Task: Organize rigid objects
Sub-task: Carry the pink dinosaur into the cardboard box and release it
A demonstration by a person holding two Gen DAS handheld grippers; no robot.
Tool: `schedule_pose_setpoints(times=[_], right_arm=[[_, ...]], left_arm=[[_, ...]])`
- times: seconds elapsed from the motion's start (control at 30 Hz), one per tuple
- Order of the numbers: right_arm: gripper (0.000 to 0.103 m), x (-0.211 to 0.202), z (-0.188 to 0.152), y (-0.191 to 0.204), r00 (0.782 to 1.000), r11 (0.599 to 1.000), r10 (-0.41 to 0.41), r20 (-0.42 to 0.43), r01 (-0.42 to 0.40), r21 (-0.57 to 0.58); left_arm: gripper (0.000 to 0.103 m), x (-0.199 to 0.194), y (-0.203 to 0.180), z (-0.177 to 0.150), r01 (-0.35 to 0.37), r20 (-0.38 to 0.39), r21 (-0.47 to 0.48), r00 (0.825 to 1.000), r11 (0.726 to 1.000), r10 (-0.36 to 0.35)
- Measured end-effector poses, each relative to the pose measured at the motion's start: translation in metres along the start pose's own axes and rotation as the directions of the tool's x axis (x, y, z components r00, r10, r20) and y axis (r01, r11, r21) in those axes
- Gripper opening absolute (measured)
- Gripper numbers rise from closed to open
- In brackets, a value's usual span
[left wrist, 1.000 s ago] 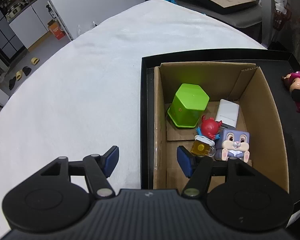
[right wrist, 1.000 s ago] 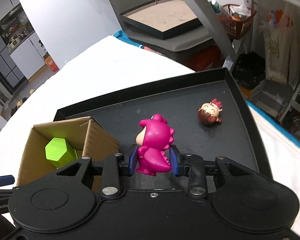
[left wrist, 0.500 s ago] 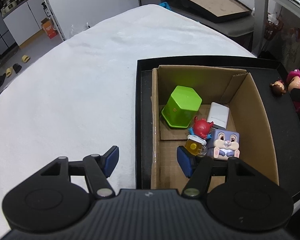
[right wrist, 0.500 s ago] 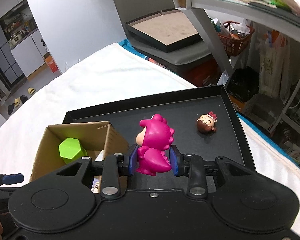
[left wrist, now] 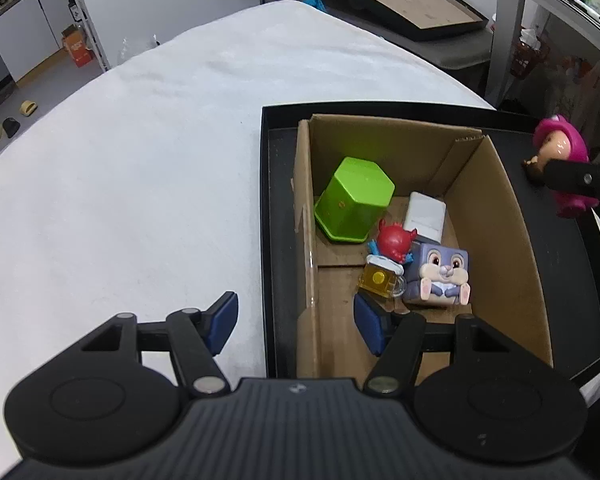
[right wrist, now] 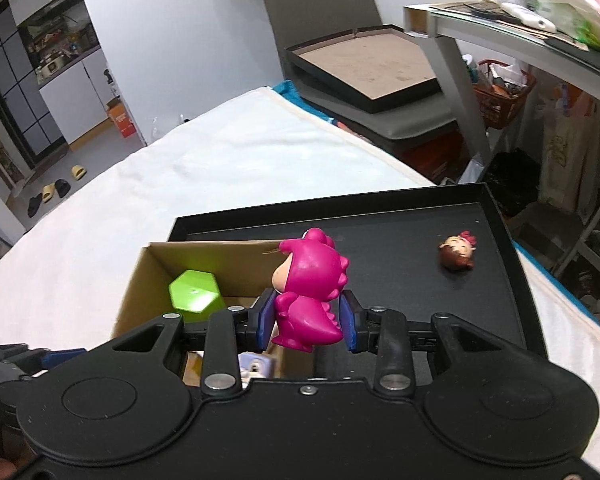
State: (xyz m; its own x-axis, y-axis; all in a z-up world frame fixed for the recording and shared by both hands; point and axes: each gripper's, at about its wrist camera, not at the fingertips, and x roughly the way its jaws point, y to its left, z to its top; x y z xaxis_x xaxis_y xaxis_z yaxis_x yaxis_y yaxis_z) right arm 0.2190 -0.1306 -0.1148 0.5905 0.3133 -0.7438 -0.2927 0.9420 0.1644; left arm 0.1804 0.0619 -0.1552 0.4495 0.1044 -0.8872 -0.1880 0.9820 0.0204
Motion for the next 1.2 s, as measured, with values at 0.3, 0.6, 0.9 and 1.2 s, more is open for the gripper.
schedule_pose_setpoints(times=[0.3,0.6,0.9,1.2], right_arm=[[0.033,0.003,-0.002,0.025,0.999,0.999,0.042,-0.028,-0.043,-0.024],[0.034,0.013,-0.011,0.052,0.994,0.994,0.067,-0.085,-0.073,-0.076],[0.034,0.022,-0.017,0.068,0.988,0.991,0.090,-0.129,-0.102,-0.089],[0.034,0.040,-0.019,0.081,0.980,0.987,0.125,-0.157,-0.138,-0.077]], left_arm=[[0.049,0.007,0.005,-0.001,0.048,-0.043,-0.002,0.998,0.999,-0.048],[0.012,0.013,0.009,-0.003,0.105,-0.084,-0.016,0.991,0.994,-0.106],[0.013,0.014,0.015,-0.003,0.137,-0.085,-0.043,0.986,0.990,-0.140],[0.013,0.017,0.024,-0.002,0.165,-0.089,-0.080,0.981,0.983,-0.172]])
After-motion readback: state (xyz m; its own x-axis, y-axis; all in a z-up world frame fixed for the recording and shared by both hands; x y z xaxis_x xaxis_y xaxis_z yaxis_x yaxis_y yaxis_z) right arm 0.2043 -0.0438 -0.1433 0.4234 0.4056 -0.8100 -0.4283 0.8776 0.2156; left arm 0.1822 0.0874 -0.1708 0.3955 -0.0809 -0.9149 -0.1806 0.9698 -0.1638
